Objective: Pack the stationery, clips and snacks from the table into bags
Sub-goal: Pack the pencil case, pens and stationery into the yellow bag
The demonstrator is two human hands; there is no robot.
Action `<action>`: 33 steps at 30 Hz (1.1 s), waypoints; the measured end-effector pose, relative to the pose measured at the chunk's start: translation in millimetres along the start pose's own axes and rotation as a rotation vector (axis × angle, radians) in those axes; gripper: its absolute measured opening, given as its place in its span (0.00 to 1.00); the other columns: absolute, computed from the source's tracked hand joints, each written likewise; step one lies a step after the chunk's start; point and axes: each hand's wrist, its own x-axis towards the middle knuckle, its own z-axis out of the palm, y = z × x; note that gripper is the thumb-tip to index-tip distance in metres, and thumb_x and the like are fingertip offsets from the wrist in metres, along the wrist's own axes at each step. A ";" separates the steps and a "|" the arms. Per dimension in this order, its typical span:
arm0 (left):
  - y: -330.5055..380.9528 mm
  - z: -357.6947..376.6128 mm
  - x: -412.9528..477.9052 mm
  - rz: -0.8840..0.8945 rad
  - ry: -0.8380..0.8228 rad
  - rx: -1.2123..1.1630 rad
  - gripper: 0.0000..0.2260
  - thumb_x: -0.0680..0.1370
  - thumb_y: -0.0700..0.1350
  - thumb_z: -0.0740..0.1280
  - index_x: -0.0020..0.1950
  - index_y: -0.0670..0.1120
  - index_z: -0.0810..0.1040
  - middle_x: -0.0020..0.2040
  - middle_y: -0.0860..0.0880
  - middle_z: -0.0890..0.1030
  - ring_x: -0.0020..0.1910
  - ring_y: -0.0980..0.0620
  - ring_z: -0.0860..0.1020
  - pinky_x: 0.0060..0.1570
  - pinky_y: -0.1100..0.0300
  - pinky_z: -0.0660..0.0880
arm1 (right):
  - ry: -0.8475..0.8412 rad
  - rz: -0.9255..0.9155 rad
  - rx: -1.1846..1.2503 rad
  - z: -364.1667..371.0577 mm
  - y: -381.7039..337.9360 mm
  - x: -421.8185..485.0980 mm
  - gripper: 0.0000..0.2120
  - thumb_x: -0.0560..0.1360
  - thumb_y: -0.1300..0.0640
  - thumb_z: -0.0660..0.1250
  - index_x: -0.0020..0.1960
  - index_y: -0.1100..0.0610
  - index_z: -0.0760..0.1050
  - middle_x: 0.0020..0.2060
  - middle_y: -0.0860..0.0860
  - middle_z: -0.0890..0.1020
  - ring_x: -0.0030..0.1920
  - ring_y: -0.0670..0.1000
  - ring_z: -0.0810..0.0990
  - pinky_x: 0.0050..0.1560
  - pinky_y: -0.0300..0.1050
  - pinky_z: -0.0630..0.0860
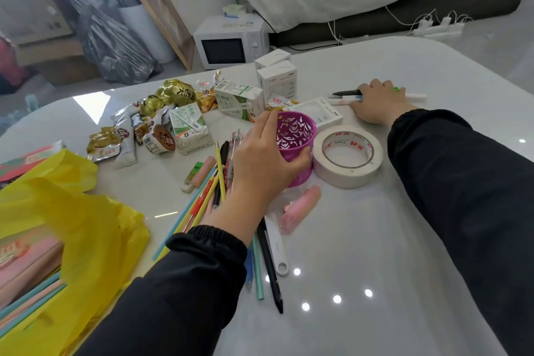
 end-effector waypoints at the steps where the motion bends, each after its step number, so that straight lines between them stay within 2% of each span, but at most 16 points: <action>1: 0.8 -0.7 0.1 -0.003 -0.006 0.001 0.38 0.69 0.66 0.58 0.69 0.41 0.69 0.66 0.44 0.75 0.61 0.44 0.76 0.55 0.52 0.75 | 0.003 0.012 0.005 -0.3 1.0 -6.2 0.24 0.79 0.44 0.53 0.70 0.54 0.63 0.68 0.57 0.67 0.69 0.61 0.63 0.68 0.64 0.58; 6: 4.5 -3.7 -1.2 -0.024 -0.047 0.001 0.36 0.71 0.63 0.63 0.71 0.42 0.67 0.68 0.45 0.72 0.63 0.45 0.74 0.58 0.52 0.73 | 0.038 0.041 -0.019 2.9 11.3 -42.0 0.21 0.80 0.45 0.53 0.67 0.56 0.65 0.64 0.59 0.68 0.64 0.62 0.66 0.64 0.59 0.63; 11: 9.2 -10.5 -3.6 -0.027 -0.100 0.012 0.34 0.73 0.61 0.66 0.72 0.42 0.65 0.70 0.46 0.69 0.65 0.45 0.72 0.60 0.53 0.71 | 0.063 0.075 -0.075 9.0 17.6 -74.0 0.21 0.80 0.44 0.51 0.66 0.56 0.65 0.62 0.58 0.69 0.62 0.60 0.67 0.60 0.56 0.64; 16: 10.1 -16.3 -7.2 -0.020 -0.147 0.008 0.34 0.73 0.61 0.65 0.73 0.44 0.63 0.70 0.48 0.68 0.64 0.47 0.71 0.59 0.54 0.72 | 0.018 0.020 -0.074 4.2 14.9 -77.3 0.16 0.80 0.53 0.53 0.64 0.60 0.65 0.60 0.58 0.71 0.59 0.60 0.69 0.55 0.53 0.67; 18: 10.8 -17.1 -7.9 -0.023 -0.160 0.000 0.34 0.73 0.62 0.65 0.73 0.44 0.63 0.70 0.49 0.68 0.64 0.47 0.71 0.59 0.54 0.72 | -0.034 0.002 -0.027 -0.8 12.4 -73.9 0.16 0.80 0.54 0.53 0.63 0.61 0.66 0.59 0.58 0.72 0.58 0.60 0.70 0.53 0.52 0.68; 21: 11.1 -18.6 -8.0 -0.027 -0.167 -0.006 0.34 0.73 0.62 0.65 0.73 0.45 0.62 0.70 0.49 0.68 0.64 0.48 0.71 0.58 0.55 0.72 | -0.094 -0.002 0.036 -8.1 7.4 -67.8 0.11 0.80 0.52 0.55 0.54 0.60 0.68 0.52 0.57 0.75 0.49 0.58 0.73 0.47 0.48 0.68; 24: 7.5 -19.6 -7.6 -0.025 -0.187 -0.007 0.35 0.73 0.62 0.65 0.74 0.45 0.60 0.72 0.49 0.66 0.65 0.48 0.70 0.60 0.55 0.71 | -0.167 -0.002 0.035 -17.2 2.2 -66.7 0.07 0.79 0.57 0.59 0.47 0.61 0.68 0.39 0.54 0.73 0.39 0.54 0.73 0.37 0.43 0.68; 26: 4.4 -19.6 -6.8 -0.020 -0.187 -0.008 0.36 0.73 0.62 0.65 0.74 0.45 0.61 0.72 0.50 0.66 0.65 0.48 0.70 0.60 0.55 0.71 | -0.184 -0.009 0.027 -19.6 1.4 -65.5 0.09 0.77 0.58 0.62 0.39 0.59 0.67 0.37 0.53 0.73 0.34 0.51 0.71 0.30 0.41 0.64; 28: 2.5 -18.1 -5.6 -0.031 -0.188 -0.021 0.35 0.73 0.61 0.66 0.74 0.45 0.60 0.72 0.49 0.66 0.66 0.48 0.70 0.61 0.55 0.70 | -0.154 -0.032 0.029 -17.4 2.7 -64.7 0.09 0.77 0.58 0.62 0.39 0.58 0.67 0.39 0.53 0.74 0.36 0.52 0.72 0.32 0.42 0.66; 30: 1.5 -15.9 -3.7 -0.049 -0.195 -0.048 0.35 0.73 0.60 0.66 0.75 0.45 0.60 0.72 0.49 0.65 0.67 0.48 0.69 0.63 0.54 0.71 | -0.114 -0.054 0.038 -14.9 4.9 -66.7 0.06 0.77 0.57 0.61 0.44 0.59 0.69 0.41 0.53 0.75 0.40 0.55 0.74 0.38 0.45 0.68; 33: 1.7 -13.8 -0.4 -0.095 -0.219 -0.105 0.36 0.74 0.60 0.67 0.75 0.46 0.59 0.73 0.48 0.64 0.69 0.47 0.68 0.65 0.48 0.71 | -0.028 -0.100 0.004 -14.2 7.5 -71.7 0.06 0.79 0.55 0.59 0.47 0.58 0.67 0.40 0.53 0.74 0.40 0.56 0.74 0.39 0.46 0.68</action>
